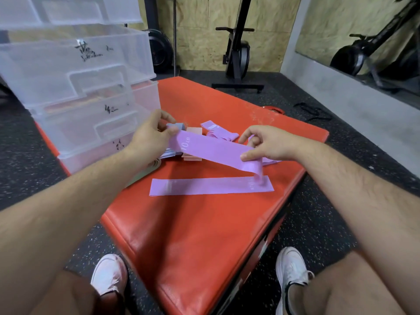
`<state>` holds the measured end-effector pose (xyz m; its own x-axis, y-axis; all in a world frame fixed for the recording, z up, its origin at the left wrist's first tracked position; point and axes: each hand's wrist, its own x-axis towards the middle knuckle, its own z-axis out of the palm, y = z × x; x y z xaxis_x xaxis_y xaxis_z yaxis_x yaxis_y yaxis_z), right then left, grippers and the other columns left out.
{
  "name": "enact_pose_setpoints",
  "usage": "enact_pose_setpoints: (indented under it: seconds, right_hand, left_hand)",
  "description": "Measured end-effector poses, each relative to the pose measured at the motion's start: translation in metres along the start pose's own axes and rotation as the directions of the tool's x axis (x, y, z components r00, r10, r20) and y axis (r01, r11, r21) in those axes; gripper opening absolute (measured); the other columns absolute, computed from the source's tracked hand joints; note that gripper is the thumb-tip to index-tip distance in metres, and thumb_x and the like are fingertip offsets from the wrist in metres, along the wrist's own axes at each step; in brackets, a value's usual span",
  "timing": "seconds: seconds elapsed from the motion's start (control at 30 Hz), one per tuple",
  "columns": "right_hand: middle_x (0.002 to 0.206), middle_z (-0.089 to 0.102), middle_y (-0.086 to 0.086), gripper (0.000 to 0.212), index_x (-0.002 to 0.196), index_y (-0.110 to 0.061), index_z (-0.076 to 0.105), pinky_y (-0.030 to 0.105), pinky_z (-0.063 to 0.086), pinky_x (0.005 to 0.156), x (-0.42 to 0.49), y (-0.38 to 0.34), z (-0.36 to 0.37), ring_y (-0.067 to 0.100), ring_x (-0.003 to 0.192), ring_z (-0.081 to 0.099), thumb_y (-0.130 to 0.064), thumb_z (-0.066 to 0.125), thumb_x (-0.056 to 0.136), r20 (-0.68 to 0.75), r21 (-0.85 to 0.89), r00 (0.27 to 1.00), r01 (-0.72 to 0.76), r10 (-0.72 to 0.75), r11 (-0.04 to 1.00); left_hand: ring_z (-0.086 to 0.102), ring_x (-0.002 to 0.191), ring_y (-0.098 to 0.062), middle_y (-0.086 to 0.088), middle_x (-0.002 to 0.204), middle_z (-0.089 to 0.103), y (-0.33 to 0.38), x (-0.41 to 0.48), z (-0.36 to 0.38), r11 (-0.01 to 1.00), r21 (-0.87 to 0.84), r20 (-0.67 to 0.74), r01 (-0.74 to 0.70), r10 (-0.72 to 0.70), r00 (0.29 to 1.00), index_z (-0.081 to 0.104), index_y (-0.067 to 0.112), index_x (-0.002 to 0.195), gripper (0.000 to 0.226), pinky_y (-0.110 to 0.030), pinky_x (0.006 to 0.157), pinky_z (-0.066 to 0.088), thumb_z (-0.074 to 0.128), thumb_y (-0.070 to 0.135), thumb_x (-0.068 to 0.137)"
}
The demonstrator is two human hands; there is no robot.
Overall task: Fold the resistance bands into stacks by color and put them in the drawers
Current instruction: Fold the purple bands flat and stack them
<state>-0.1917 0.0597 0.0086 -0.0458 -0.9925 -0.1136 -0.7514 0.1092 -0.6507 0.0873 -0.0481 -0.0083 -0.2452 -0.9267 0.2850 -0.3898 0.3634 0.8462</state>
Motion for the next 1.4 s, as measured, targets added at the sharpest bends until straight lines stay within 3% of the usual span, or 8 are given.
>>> enact_pose_setpoints:
  seconds: [0.17, 0.3, 0.5, 0.73, 0.93, 1.1, 1.23, 1.4]
  right_hand:
    - [0.075, 0.059, 0.000, 0.032, 0.108, -0.020, 0.060, 0.025, 0.041, 0.058, -0.017, 0.026, -0.008, 0.011, 0.059, 0.051, -0.020, 0.080, 0.084, 0.028, -0.023, 0.993, -0.112, 0.112, 0.993]
    - [0.081, 0.067, 0.007, 0.025, 0.107, -0.015, 0.062, 0.040, 0.055, 0.075, -0.025, 0.050, -0.001, 0.019, 0.073, 0.064, -0.020, 0.076, 0.087, 0.047, 0.101, 0.980, -0.199, 0.195, 0.975]
    - [0.070, 0.069, 0.008, 0.017, 0.107, -0.006, 0.061, 0.028, 0.053, 0.056, -0.028, 0.053, 0.019, 0.018, 0.056, 0.062, -0.021, 0.060, 0.099, -0.043, 0.072, 0.968, -0.245, 0.249, 0.967]
    - [0.077, 0.064, 0.008, 0.027, 0.109, -0.014, 0.058, 0.031, 0.055, 0.062, -0.031, 0.049, 0.022, 0.017, 0.066, 0.062, -0.016, 0.075, 0.089, 0.065, 0.092, 0.947, -0.321, 0.316, 0.943]
    - [0.075, 0.069, 0.008, 0.019, 0.102, -0.016, 0.064, 0.029, 0.050, 0.058, -0.032, 0.055, 0.019, 0.010, 0.055, 0.062, -0.007, 0.071, 0.087, 0.021, 0.021, 0.958, -0.286, 0.285, 0.958]
    - [0.067, 0.068, 0.001, 0.013, 0.093, -0.021, 0.070, 0.028, 0.048, 0.060, -0.033, 0.054, 0.022, 0.012, 0.057, 0.060, -0.015, 0.075, 0.083, 0.068, -0.145, 0.964, -0.245, 0.256, 0.959]
    - [0.067, 0.066, 0.001, 0.015, 0.091, -0.025, 0.068, 0.024, 0.043, 0.055, -0.034, 0.051, 0.024, 0.010, 0.052, 0.056, -0.019, 0.076, 0.081, 0.066, -0.216, 0.970, -0.216, 0.235, 0.952]
    - [0.083, 0.062, -0.011, 0.005, 0.083, -0.030, 0.072, 0.029, 0.046, 0.066, -0.026, 0.044, 0.026, 0.009, 0.075, 0.060, -0.034, 0.074, 0.083, -0.044, -0.306, 0.985, -0.173, 0.168, 0.936]
  left_hand:
    - [0.042, 0.054, -0.011, 0.003, 0.066, 0.048, -0.024, -0.017, -0.015, 0.986, 0.157, 0.038, 0.056, -0.062, 0.997, 0.061, 0.019, 0.091, 0.010, -0.023, 0.051, 0.037, 0.057, 0.012, 0.096]
    - [0.050, 0.070, -0.017, 0.002, 0.072, 0.055, -0.040, -0.034, -0.017, 0.956, 0.292, 0.087, 0.019, -0.047, 0.995, 0.063, 0.017, 0.090, 0.005, -0.017, 0.058, 0.035, 0.061, 0.014, 0.094]
    - [0.043, 0.061, -0.007, 0.007, 0.064, 0.047, -0.050, -0.049, -0.011, 0.907, 0.417, 0.165, -0.059, -0.012, 0.986, 0.064, 0.013, 0.090, 0.002, -0.019, 0.054, 0.031, 0.063, 0.013, 0.092]
    - [0.056, 0.088, -0.019, 0.002, 0.089, 0.059, -0.058, -0.052, -0.007, 0.825, 0.546, 0.290, -0.146, -0.022, 0.957, 0.068, 0.011, 0.094, 0.008, -0.025, 0.078, 0.039, 0.063, 0.008, 0.088]
    - [0.053, 0.085, -0.020, 0.002, 0.088, 0.056, -0.063, -0.050, -0.009, 0.802, 0.568, 0.303, -0.186, 0.006, 0.953, 0.069, 0.009, 0.094, 0.010, -0.022, 0.071, 0.032, 0.065, 0.005, 0.085]
    - [0.047, 0.108, -0.030, -0.006, 0.107, 0.053, -0.071, -0.050, -0.007, 0.712, 0.637, 0.350, -0.296, 0.074, 0.934, 0.071, 0.018, 0.096, 0.015, -0.035, 0.096, 0.038, 0.066, 0.009, 0.084]
    - [0.056, 0.100, -0.029, -0.009, 0.101, 0.062, -0.065, -0.051, -0.008, 0.714, 0.610, 0.426, -0.344, 0.071, 0.902, 0.068, 0.011, 0.095, 0.018, -0.037, 0.089, 0.044, 0.064, 0.000, 0.082]
    - [0.059, 0.098, -0.029, -0.006, 0.098, 0.064, -0.059, -0.050, -0.008, 0.710, 0.619, 0.417, -0.336, 0.066, 0.906, 0.069, 0.017, 0.090, 0.022, -0.040, 0.087, 0.049, 0.059, 0.002, 0.077]
